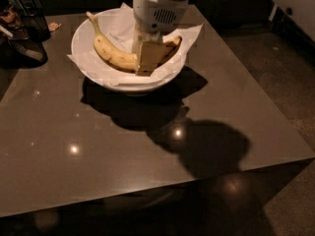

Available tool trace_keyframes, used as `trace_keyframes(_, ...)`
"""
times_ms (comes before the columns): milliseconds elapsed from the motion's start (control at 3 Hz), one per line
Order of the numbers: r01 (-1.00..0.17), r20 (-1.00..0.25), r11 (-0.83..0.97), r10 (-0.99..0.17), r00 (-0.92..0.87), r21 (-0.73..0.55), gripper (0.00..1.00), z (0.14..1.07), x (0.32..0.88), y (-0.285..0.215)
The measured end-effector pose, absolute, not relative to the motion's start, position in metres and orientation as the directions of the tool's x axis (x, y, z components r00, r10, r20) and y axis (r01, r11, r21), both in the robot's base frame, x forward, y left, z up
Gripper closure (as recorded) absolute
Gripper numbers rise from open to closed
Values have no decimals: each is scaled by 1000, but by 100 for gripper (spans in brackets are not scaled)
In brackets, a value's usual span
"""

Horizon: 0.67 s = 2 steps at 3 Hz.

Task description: Pick banana from white bowl

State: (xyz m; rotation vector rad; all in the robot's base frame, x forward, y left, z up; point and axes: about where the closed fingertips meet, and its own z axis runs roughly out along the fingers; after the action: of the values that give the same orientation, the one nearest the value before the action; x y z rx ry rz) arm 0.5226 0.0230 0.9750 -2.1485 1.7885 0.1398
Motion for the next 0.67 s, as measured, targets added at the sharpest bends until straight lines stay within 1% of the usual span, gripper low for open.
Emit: trace_keyframes(667,-979,-348,-136,-919,182,-152,100,981,450,20)
